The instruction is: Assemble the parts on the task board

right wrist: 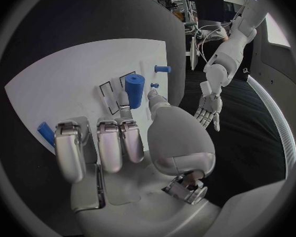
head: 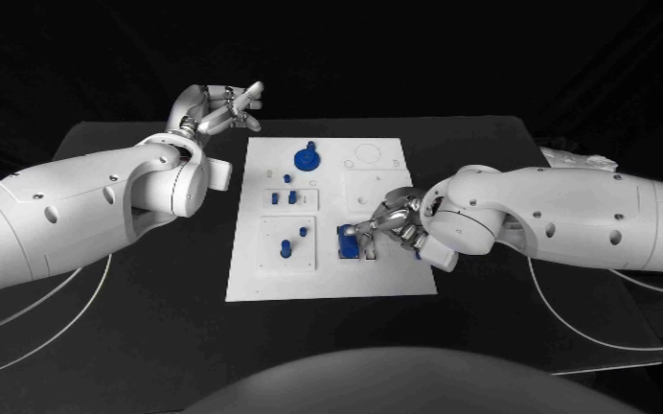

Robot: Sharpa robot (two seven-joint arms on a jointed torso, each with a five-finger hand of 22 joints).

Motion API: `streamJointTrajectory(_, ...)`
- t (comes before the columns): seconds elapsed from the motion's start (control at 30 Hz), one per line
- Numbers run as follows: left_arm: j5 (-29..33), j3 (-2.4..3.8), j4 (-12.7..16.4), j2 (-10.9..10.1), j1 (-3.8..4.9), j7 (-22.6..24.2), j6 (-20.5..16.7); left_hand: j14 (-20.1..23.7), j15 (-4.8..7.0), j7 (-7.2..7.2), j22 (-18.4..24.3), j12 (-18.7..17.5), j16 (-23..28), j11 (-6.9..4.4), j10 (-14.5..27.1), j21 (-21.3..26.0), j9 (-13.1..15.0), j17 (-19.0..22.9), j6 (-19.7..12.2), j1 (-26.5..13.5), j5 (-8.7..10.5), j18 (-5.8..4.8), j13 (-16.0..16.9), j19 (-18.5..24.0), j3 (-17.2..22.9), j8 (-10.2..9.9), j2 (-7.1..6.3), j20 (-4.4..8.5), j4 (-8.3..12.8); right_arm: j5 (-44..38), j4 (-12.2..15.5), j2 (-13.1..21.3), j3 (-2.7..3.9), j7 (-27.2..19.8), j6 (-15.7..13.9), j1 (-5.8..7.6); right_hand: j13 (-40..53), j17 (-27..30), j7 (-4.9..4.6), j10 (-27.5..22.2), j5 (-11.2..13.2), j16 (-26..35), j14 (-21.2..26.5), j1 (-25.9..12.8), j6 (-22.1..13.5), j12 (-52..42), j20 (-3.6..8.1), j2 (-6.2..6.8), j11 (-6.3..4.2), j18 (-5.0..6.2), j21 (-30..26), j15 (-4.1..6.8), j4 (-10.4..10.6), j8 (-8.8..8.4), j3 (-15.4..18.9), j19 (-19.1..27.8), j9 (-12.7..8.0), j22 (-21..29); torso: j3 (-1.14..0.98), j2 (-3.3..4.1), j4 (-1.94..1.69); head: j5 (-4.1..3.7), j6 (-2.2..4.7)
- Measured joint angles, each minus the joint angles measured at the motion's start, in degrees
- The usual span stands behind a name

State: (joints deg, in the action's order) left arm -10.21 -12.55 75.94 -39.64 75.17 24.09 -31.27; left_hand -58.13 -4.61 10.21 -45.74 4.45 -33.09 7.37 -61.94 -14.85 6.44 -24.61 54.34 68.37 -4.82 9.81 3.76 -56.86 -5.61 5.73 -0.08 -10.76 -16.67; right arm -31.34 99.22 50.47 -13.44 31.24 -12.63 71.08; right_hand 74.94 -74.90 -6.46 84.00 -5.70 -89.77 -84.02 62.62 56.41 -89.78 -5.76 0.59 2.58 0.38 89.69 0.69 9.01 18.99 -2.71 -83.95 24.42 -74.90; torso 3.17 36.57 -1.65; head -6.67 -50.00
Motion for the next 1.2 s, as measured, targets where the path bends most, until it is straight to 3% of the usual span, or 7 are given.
streamJointTrajectory(0.07, 0.0, 0.0, -0.01, -0.01, 0.0, 0.0, 0.01, 0.0, 0.0, 0.0, 0.0, 0.0, 0.0, 0.0, 0.0, 0.0, 0.0, 0.0, 0.0, 0.0, 0.0, 0.0, 0.0, 0.0, 0.0, 0.0, 0.0, 0.0, 0.0, -0.45, 0.61, 0.61, 0.02, -0.22, -0.37, 0.13, 0.0, 0.0, 1.26, 0.01, 1.25, 0.0, 0.03, 0.44, -0.63, 0.0, 0.9, -0.44, -0.88, 0.0, 0.0, 0.97, 0.33, 5.21, 0.92, -0.04, 5.4, -0.02, 0.0, 0.0, 0.0, 0.02, 0.0)
streamJointTrajectory(0.13, 0.0, 0.0, -0.03, -0.02, 0.0, 0.0, 0.01, 0.0, 0.0, 0.0, 0.0, 0.0, 0.0, 0.0, 0.0, 0.0, 0.0, 0.0, 0.0, 0.0, 0.0, 0.0, 0.0, 0.0, 0.0, 0.0, 0.0, 0.0, 0.0, -1.02, 1.15, 1.14, 0.02, -0.32, -0.54, 0.44, 0.0, 0.0, 2.29, -0.02, 2.07, 0.0, -0.01, 0.65, -3.77, 0.0, 1.72, -1.22, -1.87, 0.0, 0.0, 2.0, 1.03, 12.51, 2.25, -0.06, 13.91, -0.05, 0.0, 0.0, 0.01, 0.09, 0.0)
streamJointTrajectory(0.23, 0.0, 0.0, -0.06, 0.0, 0.0, -0.01, 0.03, 0.0, 0.0, 0.0, 0.0, 0.0, 0.0, 0.0, 0.0, 0.0, 0.0, 0.0, 0.0, 0.0, 0.0, 0.0, 0.0, 0.0, 0.0, 0.0, 0.0, 0.0, 0.0, -1.82, 1.75, 1.68, 0.05, -0.33, -0.51, 0.92, 0.0, -0.03, 3.1, -0.01, 2.39, 0.0, 0.07, 0.92, -7.52, 0.0, 2.27, -2.89, -2.43, 0.0, 0.0, 2.52, 2.41, 19.3, 3.63, 0.07, 23.04, -0.05, 0.01, 0.0, 0.04, 0.1, 0.0)
streamJointTrajectory(0.27, 0.0, 0.0, -0.07, 0.01, 0.0, -0.01, 0.04, 0.0, 0.0, 0.0, 0.0, 0.0, 0.0, 0.0, 0.0, 0.0, 0.0, 0.0, 0.0, 0.0, 0.0, 0.0, 0.0, 0.0, 0.0, 0.0, 0.0, 0.0, 0.0, -2.03, 1.86, 1.77, 0.06, -0.31, -0.47, 1.01, 0.0, -0.05, 3.14, -0.1, 2.39, 0.0, -0.01, 0.95, -8.35, 0.0, 2.48, -2.92, -2.53, 0.0, 0.0, 2.6, 2.73, 20.49, 3.95, -0.05, 24.82, -0.05, 0.01, -0.01, 0.04, 0.1, 0.0)
streamJointTrajectory(0.67, 0.0, -0.01, -0.1, 0.06, 0.0, -0.02, 0.15, 0.0, 0.0, 0.0, -0.01, 0.0, 0.0, 0.0, 0.0, 0.0, 0.0, 0.01, 0.0, 0.0, 0.01, 0.0, 0.0, 0.0, 0.0, 0.0, 0.0, 0.0, 0.0, -3.74, 1.83, 1.25, 0.04, 1.47, 3.73, 1.26, -0.01, -0.04, 3.59, 0.09, 2.39, 0.0, -0.01, 1.6, -9.54, 0.0, 2.48, -3.56, -2.75, 0.0, 0.0, 2.6, 3.06, 24.06, 5.26, -0.05, 31.94, -0.04, 0.02, 0.03, 0.08, -0.05, 0.0)
streamJointTrajectory(0.9, 0.0, -0.01, -0.08, 0.04, 0.0, -0.03, 0.22, 0.0, 0.0, 0.0, 0.04, 0.0, 0.0, 0.0, 0.0, 0.0, 0.04, 0.05, 0.0, 0.0, 0.01, 0.0, 0.0, 0.0, 0.0, 0.0, 0.0, 0.0, 0.0, -4.24, 1.42, 0.52, 0.04, 2.69, 6.84, 1.13, -0.02, -0.04, 3.58, -0.1, 2.39, 0.0, -0.01, 1.71, -9.54, 0.0, 2.8, -3.68, -2.93, 0.0, 0.0, 2.6, 3.08, 24.48, 5.55, 0.04, 32.86, -0.03, 0.01, 0.03, 0.04, -0.09, 0.0)
streamJointTrajectory(1.2, 0.0, -0.01, -0.08, -0.06, 0.0, -0.06, 0.26, 0.0, 0.0, 0.0, 0.04, 0.0, 0.0, 0.0, 0.0, 0.0, 0.04, 0.04, 0.0, 0.0, 0.01, 0.01, 0.0, 0.0, 0.0, 0.0, 0.0, 0.0, 0.0, -4.66, 0.53, -0.45, 0.03, 3.39, 8.38, 0.77, -0.02, -0.03, 3.79, -0.1, 2.39, 0.0, -0.01, 1.96, -9.74, 0.0, 2.89, -3.92, -2.93, 0.0, 0.0, 2.6, 3.08, 24.47, 5.54, -0.05, 33.32, -0.03, 0.01, 0.0, 0.04, -0.25, 0.0)
